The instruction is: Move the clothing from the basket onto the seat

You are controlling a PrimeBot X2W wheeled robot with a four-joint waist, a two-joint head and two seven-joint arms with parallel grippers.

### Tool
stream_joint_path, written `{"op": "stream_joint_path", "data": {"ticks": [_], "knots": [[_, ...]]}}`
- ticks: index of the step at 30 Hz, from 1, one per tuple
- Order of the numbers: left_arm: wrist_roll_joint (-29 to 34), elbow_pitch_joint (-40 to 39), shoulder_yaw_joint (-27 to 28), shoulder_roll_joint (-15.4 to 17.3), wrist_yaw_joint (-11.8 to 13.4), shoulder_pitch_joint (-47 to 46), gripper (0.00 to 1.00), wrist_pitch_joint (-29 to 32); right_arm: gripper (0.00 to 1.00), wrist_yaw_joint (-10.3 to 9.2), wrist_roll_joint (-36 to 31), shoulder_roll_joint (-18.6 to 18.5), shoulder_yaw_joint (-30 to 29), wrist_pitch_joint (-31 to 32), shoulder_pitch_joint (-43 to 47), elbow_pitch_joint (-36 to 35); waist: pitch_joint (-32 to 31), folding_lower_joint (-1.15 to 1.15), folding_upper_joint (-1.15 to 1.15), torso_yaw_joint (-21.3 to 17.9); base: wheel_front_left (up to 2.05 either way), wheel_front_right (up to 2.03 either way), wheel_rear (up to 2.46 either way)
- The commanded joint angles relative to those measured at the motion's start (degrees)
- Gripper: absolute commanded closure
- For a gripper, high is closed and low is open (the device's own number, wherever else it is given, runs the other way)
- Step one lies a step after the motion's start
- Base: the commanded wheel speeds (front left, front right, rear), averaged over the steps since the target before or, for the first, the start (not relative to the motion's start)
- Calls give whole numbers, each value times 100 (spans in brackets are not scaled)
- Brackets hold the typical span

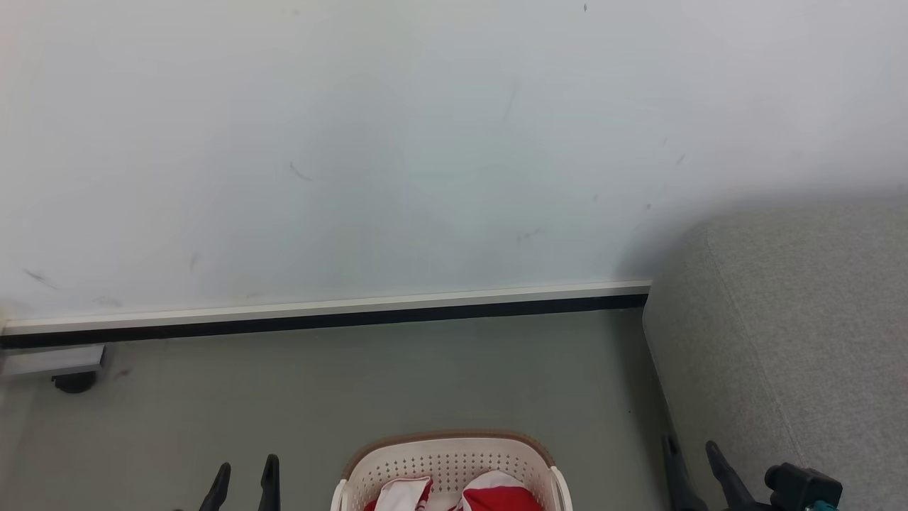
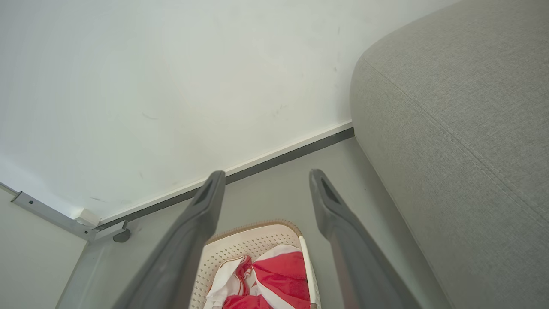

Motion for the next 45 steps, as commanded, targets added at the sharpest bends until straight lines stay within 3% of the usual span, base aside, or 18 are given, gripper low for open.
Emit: {"op": "stream_joint_path", "data": {"ticks": [1,20,45], "knots": [[165,-5,-6,50,-13,-50,0,-54,0,3,-167,-24,26,-51,52,-45,-12,0,0,6,0,0,0],[950,163,42,21,39,-97,0,-261,0,4,-920,-25,150,-248,186,-112,-111,0,0,47,0,0,0],[1414,388,171,-69,32,-81,0,-440,0,4,-1502,-26,271,-409,244,-116,-262,0,0,100,0,0,0]]}}
